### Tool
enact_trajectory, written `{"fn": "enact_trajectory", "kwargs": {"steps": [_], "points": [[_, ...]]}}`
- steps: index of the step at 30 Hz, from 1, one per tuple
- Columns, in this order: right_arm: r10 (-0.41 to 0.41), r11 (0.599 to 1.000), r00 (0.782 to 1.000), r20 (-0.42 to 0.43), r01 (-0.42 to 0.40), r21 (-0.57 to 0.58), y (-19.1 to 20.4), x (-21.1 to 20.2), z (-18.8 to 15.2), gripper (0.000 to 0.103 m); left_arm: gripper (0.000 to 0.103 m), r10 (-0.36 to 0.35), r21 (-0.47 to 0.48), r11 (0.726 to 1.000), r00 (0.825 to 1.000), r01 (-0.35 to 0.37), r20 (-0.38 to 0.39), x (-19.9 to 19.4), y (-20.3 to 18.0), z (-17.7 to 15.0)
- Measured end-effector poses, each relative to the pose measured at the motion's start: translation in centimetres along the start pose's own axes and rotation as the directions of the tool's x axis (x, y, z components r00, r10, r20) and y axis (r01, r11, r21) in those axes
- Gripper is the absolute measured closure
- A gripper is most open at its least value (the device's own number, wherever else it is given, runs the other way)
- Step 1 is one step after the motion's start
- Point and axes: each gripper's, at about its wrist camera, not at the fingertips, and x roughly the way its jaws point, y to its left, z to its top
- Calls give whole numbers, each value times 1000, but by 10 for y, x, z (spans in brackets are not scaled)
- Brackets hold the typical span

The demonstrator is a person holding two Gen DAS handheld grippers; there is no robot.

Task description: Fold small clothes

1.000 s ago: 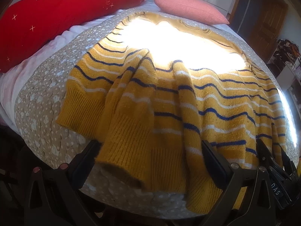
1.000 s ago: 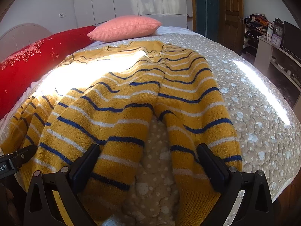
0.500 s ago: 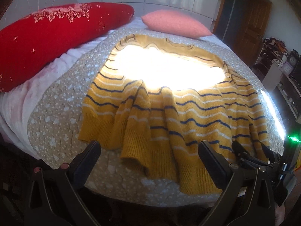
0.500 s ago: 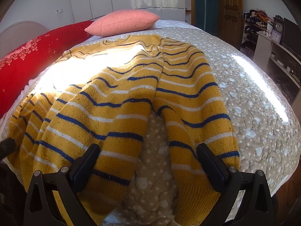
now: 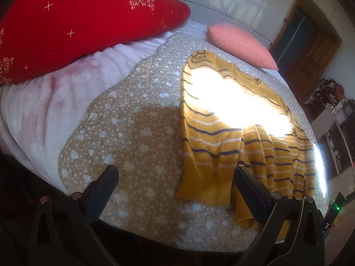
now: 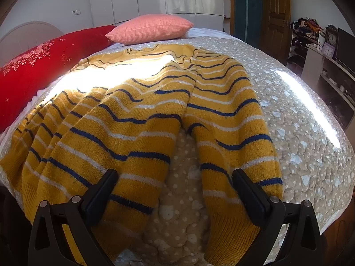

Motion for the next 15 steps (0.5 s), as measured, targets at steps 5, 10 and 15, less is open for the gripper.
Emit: {"fn": "enact_trajectory", "kwargs": {"steps": [5, 10, 15], "points": [[10, 1000, 1000, 12, -10, -6, -1, -1, -2, 0, 0, -38, 1, 999, 995, 38, -89, 40, -5, 10], [29, 1000, 1000, 10, -29, -1, -3, -3, -7, 0, 68, 180, 117, 978, 981, -171, -73, 64, -27, 8], [34, 999, 999, 16, -34, -9, -2, -4, -9, 0, 98, 210, 37, 977, 977, -209, -21, 38, -5, 26]]}}
